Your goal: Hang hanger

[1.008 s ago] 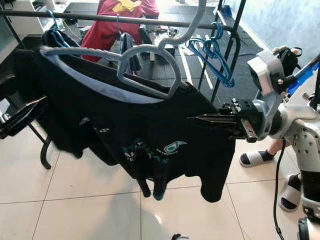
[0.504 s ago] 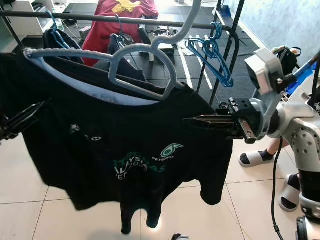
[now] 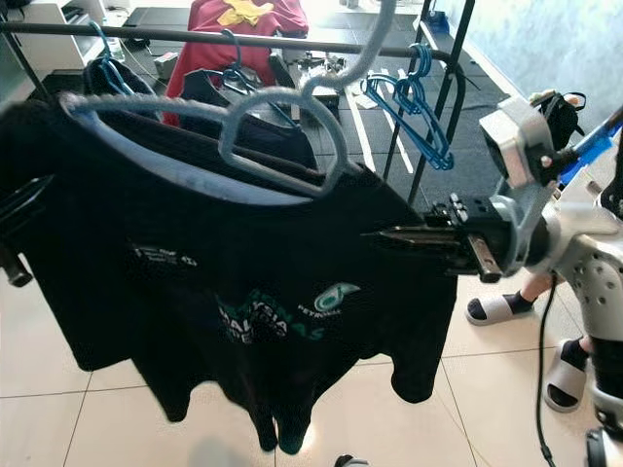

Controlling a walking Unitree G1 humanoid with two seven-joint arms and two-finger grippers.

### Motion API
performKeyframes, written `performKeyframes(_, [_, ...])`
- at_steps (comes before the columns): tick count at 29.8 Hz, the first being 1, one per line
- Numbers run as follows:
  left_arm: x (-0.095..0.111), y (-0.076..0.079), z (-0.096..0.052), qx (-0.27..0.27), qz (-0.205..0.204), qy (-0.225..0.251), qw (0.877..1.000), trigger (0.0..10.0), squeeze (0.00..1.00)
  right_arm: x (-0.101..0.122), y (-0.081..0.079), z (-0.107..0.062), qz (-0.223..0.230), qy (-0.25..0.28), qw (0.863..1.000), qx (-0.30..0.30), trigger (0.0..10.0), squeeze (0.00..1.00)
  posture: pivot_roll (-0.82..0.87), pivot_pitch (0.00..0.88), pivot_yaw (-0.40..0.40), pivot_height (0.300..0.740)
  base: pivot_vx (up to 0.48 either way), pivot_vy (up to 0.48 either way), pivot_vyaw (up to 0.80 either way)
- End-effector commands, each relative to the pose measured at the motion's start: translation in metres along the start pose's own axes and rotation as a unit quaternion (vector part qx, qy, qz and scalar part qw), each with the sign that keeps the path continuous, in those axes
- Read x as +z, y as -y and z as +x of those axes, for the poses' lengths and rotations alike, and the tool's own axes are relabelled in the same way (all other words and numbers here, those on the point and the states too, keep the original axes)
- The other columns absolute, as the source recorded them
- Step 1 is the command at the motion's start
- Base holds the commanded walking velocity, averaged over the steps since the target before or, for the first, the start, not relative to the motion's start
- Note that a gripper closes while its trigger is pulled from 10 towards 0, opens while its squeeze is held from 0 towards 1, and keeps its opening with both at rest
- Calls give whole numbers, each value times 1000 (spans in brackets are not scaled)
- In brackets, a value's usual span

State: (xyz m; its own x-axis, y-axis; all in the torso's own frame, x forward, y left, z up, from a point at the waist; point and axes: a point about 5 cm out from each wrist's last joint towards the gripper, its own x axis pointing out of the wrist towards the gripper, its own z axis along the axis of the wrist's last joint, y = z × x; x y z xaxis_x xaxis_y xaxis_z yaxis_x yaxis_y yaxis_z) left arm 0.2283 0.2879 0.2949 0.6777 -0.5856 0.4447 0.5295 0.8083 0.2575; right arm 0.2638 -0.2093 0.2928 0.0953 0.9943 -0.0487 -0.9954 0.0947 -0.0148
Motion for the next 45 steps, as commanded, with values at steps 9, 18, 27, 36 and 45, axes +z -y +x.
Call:
performKeyframes(9, [13,-11,-4,35,23,15,999,2039,0,-23,-6,-6,19,-78,997,-18,0,0,-146,150,-26,740,0,0,0])
performKeyframes(18, [6,-47,-12,197,27,-4,980,4314,0,-18,-15,-3,19,-76,997,4,0,0,-154,151,-24,740,0,0,0])
performKeyframes(27, [-32,-75,-32,388,-69,-19,919,7490,0,-11,-18,0,5,-61,998,18,0,0,-154,146,-23,740,0,0,0])
performKeyframes(36, [-66,-62,-27,388,-102,-93,911,9843,0,-3,-18,2,-8,-44,999,26,0,0,-151,140,-22,740,0,0,0])
performKeyframes(45, [-108,-35,-16,354,-147,-201,902,10000,0,13,-19,5,-32,-5,999,33,0,0,-149,147,-16,740,0,0,0])
